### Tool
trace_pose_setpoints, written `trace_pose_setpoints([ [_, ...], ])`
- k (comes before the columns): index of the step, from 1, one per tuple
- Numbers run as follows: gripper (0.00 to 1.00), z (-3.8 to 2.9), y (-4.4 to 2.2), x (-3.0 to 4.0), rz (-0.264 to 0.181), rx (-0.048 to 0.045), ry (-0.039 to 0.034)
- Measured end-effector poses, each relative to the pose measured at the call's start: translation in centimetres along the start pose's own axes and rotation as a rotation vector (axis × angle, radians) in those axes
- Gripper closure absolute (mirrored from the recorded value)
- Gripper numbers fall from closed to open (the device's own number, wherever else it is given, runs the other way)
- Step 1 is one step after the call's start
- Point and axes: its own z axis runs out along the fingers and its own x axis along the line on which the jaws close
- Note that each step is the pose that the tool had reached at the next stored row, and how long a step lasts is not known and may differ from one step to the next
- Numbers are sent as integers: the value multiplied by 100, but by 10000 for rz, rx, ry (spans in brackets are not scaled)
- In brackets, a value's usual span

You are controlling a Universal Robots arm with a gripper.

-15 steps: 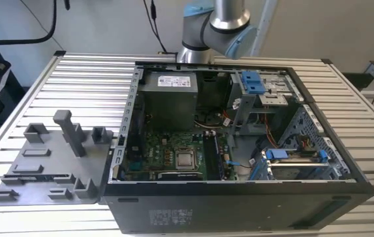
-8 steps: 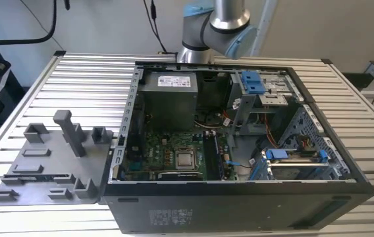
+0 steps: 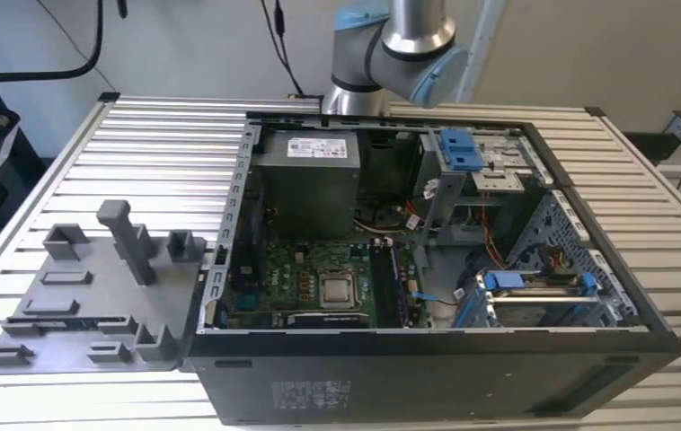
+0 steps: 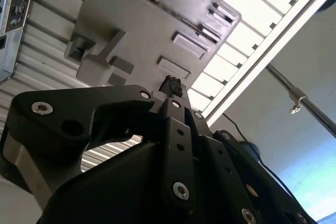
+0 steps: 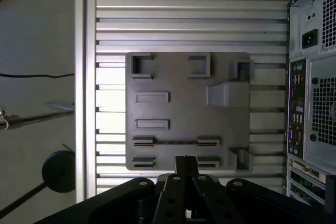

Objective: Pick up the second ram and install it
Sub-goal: 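Pick up the second ram and move it above second insertion slot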

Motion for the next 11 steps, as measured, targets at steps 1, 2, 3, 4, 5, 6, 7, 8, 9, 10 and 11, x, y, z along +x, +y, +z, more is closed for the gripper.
trace_pose_setpoints([
  [1,89,0,0,0,-12,0,1],
  [2,89,0,0,0,-44,-1,3],
  [3,89,0,0,0,-108,-2,6],
  [4,89,-1,0,1,-209,-4,11],
  [5,89,0,0,1,-351,-7,18],
  [6,89,1,0,1,-511,-11,24],
  [7,89,0,0,0,-685,-13,34],
  [8,89,0,0,0,-863,-16,42],
  [9,89,0,0,0,-1044,-20,51],
  [10,89,0,0,0,-1223,-24,60],
  [11,89,0,0,0,-1402,-27,69],
])
